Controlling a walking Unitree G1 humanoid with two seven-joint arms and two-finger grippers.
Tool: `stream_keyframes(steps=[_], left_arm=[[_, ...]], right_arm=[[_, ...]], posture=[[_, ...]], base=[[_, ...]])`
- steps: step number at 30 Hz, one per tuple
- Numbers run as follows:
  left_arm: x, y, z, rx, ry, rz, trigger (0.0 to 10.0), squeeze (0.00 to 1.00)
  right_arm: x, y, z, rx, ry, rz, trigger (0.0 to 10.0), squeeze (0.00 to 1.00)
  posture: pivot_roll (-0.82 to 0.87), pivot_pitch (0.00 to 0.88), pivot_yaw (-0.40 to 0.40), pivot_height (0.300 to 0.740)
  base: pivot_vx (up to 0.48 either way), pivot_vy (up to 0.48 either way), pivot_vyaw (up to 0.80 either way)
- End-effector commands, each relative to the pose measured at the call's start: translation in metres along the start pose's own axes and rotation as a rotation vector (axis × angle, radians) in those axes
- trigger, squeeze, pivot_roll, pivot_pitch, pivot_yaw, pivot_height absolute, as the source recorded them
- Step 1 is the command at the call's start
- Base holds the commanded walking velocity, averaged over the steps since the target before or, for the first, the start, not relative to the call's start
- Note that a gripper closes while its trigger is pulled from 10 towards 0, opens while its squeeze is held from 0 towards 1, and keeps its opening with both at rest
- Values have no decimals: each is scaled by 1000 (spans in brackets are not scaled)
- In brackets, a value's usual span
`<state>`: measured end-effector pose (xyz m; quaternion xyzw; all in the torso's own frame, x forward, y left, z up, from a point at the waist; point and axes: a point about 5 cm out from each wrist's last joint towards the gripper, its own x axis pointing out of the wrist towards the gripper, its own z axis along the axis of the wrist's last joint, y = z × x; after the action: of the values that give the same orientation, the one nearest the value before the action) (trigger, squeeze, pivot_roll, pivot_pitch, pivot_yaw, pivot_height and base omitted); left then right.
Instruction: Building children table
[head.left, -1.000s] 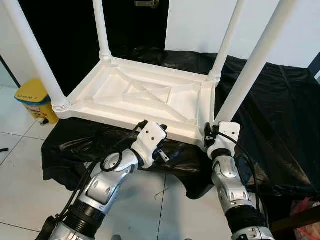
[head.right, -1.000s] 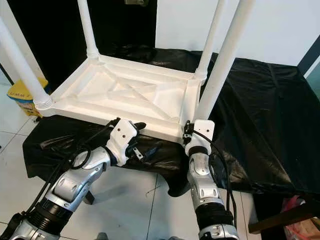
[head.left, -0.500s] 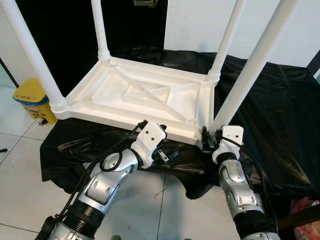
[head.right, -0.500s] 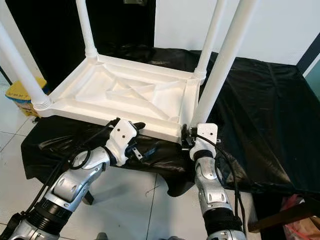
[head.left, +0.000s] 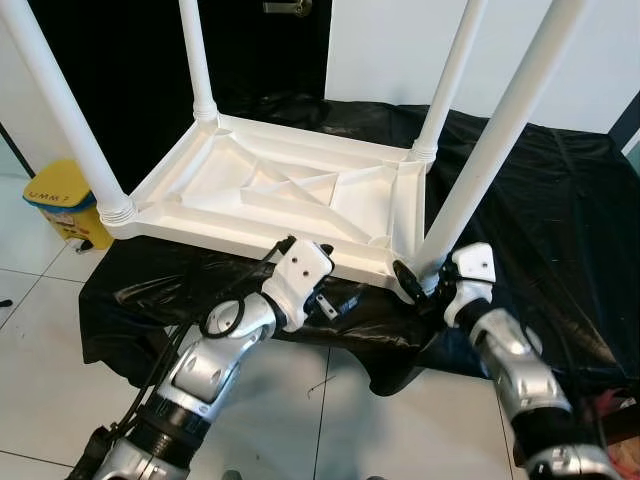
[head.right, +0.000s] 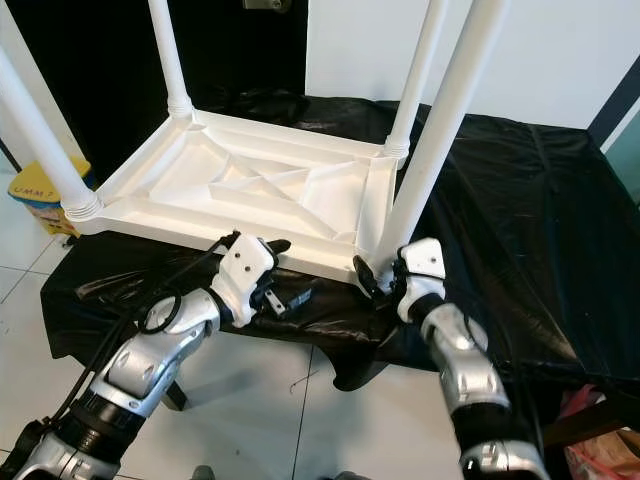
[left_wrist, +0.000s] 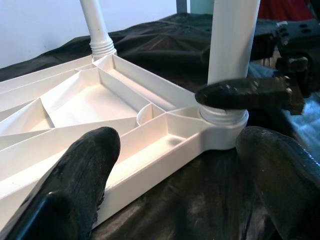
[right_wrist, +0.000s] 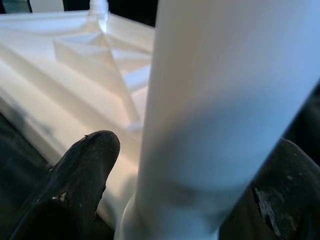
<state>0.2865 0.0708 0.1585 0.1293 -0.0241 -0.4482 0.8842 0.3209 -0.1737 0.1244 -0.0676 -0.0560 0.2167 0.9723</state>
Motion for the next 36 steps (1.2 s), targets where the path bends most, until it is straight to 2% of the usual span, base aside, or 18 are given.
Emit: stream_keyframes(steps=[1,6,7,8,12,17,18,20,21,28,29,32,34,36], left_arm=[[1,-2,-2,-4,12,-79,10000,0],[1,-1,-2,11,21,-83,10000,0],[1,-2,-2,16,23,-85,10000,0],[2,0,0,4,19,-77,10000,0],[2,2,2,8,24,-67,10000,0],[-1,5,1,18,31,-68,10000,0],[-1,6,1,17,28,-64,10000,0],[-1,6,1,17,28,-64,10000,0],[0,7,2,18,27,-59,10000,0],[-1,8,2,24,24,-55,10000,0],[-2,7,2,22,26,-53,10000,0],[-2,7,1,20,28,-53,10000,0],[-4,5,0,15,33,-53,10000,0],[-4,5,0,15,33,-53,10000,0]], right_arm=[[-2,-1,-7,-12,35,18,10000,0],[5,-1,-6,-26,46,37,10000,0],[7,0,-8,-27,55,55,4824,0],[7,-1,-9,-9,62,54,118,0],[7,-1,-11,-1,74,65,0,0],[4,1,-17,13,94,75,0,0],[4,1,-18,14,100,65,9098,0],[4,1,-18,14,100,65,9098,0],[5,1,-20,11,108,50,10000,0],[4,-2,-24,31,123,-61,10000,0],[3,-1,-25,62,121,-111,10000,0],[2,3,-26,77,121,-162,10000,0],[-1,12,-27,123,113,-285,10000,0],[-1,12,-27,123,113,-285,10000,0]], posture=[[-1,73,-94,740],[2,65,-90,740],[8,59,-89,740],[11,100,-89,740],[14,109,-88,740],[21,97,-93,740],[23,96,-92,740],[23,96,-92,740],[23,96,-92,740],[32,85,-91,740],[32,86,-89,740],[34,86,-90,740],[29,85,-87,740],[29,85,-87,740]], base=[[0,0,0],[0,0,0],[0,0,0],[0,0,0],[0,0,0],[0,0,0],[0,0,0],[0,0,0],[0,0,0],[0,0,0],[0,0,0],[0,0,0],[0,0,0],[0,0,0]])
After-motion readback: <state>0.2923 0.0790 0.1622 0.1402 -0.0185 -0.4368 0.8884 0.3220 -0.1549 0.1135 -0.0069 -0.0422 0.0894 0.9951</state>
